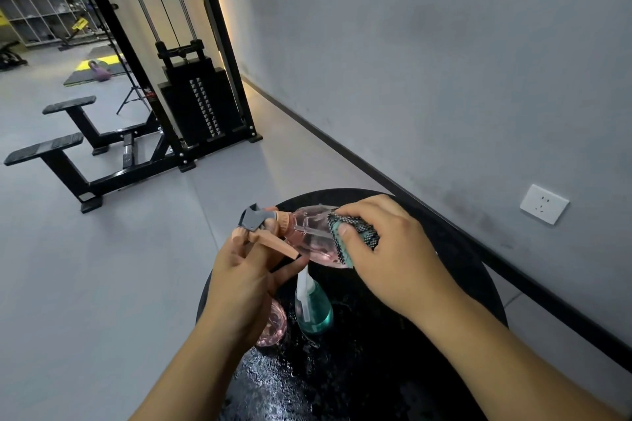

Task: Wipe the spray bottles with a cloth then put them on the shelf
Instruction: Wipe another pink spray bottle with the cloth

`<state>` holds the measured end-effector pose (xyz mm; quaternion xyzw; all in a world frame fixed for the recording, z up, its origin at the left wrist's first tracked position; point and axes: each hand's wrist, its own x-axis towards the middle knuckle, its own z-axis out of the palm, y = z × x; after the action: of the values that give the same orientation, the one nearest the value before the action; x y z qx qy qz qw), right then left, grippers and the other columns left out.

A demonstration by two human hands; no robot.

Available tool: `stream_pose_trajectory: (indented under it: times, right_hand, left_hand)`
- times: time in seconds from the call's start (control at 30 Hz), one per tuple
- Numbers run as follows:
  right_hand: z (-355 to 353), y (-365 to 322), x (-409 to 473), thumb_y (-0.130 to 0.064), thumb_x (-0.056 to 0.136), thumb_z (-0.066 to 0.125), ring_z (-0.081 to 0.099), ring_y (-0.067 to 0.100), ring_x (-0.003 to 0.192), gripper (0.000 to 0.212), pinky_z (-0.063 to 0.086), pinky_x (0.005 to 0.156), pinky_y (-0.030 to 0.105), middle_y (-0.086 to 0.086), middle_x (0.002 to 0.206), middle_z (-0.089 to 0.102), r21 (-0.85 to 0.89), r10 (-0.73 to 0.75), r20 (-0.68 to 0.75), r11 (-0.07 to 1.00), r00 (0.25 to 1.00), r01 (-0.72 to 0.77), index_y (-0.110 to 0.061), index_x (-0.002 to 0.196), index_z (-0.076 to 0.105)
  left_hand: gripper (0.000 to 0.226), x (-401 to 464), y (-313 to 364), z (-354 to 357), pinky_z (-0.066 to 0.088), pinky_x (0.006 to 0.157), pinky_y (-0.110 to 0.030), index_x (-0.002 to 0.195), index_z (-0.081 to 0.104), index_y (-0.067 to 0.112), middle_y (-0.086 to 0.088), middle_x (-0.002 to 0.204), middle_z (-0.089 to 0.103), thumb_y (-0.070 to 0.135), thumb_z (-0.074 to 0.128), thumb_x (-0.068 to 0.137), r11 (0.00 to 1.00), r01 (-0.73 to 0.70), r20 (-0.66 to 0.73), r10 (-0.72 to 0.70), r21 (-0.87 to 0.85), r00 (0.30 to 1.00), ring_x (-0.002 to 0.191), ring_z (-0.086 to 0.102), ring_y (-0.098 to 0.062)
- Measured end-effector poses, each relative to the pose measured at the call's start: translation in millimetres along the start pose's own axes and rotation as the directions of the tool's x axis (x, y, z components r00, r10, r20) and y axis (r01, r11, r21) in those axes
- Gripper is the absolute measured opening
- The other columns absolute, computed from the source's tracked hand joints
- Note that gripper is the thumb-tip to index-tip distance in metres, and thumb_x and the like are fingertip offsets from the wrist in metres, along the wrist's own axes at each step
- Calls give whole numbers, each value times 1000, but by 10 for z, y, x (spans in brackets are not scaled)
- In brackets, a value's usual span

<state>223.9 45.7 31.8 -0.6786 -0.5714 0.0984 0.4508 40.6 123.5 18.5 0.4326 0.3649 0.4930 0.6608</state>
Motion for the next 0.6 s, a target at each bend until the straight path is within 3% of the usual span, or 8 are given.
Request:
stream_pose_trajectory:
  times: [0.13, 0.2, 0.3, 0.37, 0.43, 0.5, 0.6]
  right_hand:
    - [-16, 26, -14, -27, 100, 62, 58, 2, 110, 22, 54, 96, 25, -21, 115, 59, 45, 38, -40, 998, 998, -36, -29, 120, 71]
    - [22, -6, -47, -28, 100, 62, 55, 4, 116, 23, 49, 96, 18, -21, 118, 57, 9, -16, -40, 1000, 999, 17, -29, 121, 70]
    - [60, -46, -65, -28, 100, 63, 50, 4, 119, 23, 40, 92, 5, -21, 119, 56, -56, -89, 1, 995, 996, 89, -29, 121, 70]
    - [39, -27, -47, -28, 100, 63, 52, 4, 119, 23, 45, 94, 12, -22, 118, 56, -33, -83, 5, 996, 997, 83, -30, 121, 70]
    - [1, 2, -21, -28, 100, 62, 55, 5, 117, 23, 53, 96, 27, -22, 118, 57, 27, -45, -29, 999, 999, 46, -30, 122, 71]
    - [-7, 5, -20, -28, 100, 63, 57, 6, 116, 23, 54, 97, 33, -22, 117, 58, 62, -26, -56, 998, 998, 29, -30, 121, 71]
    - [26, -33, -69, -27, 99, 64, 54, 5, 118, 23, 49, 98, 21, -24, 117, 56, 33, -66, -62, 997, 996, 68, -30, 120, 72]
  left_hand:
    - [50, 6, 21, 5, 58, 96, -68, 128, 56, -5, -19, 116, 74, 31, 73, 97, 999, 0, -9, 0, -51, 1000, 123, 66, -49]
    - [58, -7, 13, 25, 58, 96, -68, 130, 52, -9, -24, 123, 72, 33, 73, 97, 998, 0, -14, -1, -62, 1000, 124, 65, -50]
    - [46, -24, 1, 29, 56, 97, -68, 124, 60, -4, -24, 119, 74, 32, 72, 98, 1000, -14, 3, 14, -13, 1000, 120, 68, -50]
    - [35, -18, 2, 15, 55, 98, -69, 113, 63, -1, -19, 110, 77, 27, 68, 95, 1000, -22, 15, 23, -10, 1000, 116, 70, -48]
    - [43, -8, 31, 6, 58, 94, -68, 120, 58, -8, -19, 113, 75, 26, 67, 95, 999, -26, 13, 27, -30, 1000, 119, 69, -50]
    - [45, 15, 40, -8, 65, 85, -57, 127, 55, -9, -18, 116, 75, 26, 63, 100, 998, -27, -3, 27, -50, 1000, 121, 68, -49]
    - [26, 14, 12, -7, 67, 78, -47, 98, 80, 16, -12, 108, 80, 25, 57, 105, 1000, -15, 10, 15, -24, 1000, 108, 74, -39]
